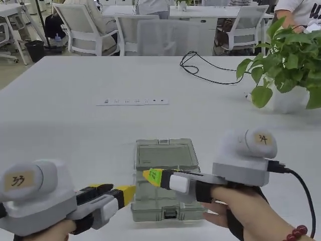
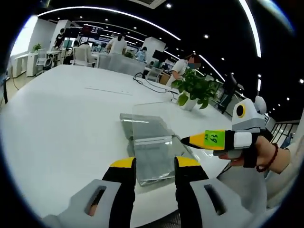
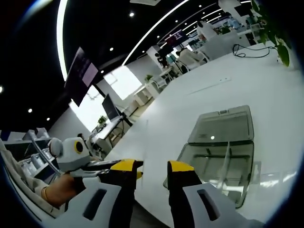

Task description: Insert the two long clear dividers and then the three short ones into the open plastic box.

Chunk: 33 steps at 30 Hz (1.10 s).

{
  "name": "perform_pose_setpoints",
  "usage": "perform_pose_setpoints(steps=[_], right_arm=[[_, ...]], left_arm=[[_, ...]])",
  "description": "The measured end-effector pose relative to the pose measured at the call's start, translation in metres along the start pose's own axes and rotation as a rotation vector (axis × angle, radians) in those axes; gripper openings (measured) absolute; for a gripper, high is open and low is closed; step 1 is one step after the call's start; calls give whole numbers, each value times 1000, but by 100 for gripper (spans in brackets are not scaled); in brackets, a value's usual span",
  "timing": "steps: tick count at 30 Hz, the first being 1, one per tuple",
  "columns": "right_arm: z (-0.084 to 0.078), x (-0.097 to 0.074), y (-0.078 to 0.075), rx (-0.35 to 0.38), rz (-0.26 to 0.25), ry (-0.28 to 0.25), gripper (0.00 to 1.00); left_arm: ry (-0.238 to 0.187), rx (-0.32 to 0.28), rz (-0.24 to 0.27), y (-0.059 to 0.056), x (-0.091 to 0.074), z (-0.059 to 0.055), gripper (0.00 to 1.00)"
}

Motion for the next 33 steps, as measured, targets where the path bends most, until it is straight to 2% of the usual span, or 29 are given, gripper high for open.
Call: perform_pose_setpoints(steps=[7,13,24,33], right_arm=[[-1,7,6,-12,15,-9,23],[-9,13,10,1,11,0,14],[-9,15,8,42,1,-3,8],[-8,17,7,89,-19,-8,7]], left_arm=[[20,9,-21,-5,0,-5,30],[32,2,-32,-11,-1,-11,30],[39,3,-57,-17,1,-10,30],[54,11,-56,-15,3,-7,30]])
Point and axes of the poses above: the centre of the closed fingertips' face, and the gripper's own axes: x roughly forward along the fingers, y roughly to its left, z roughly out of its top, the point moved 6 cm from there along -x, roughly backward along the fingers, and after that the axes turned 6 degrees about -x, right-handed, at the moved point
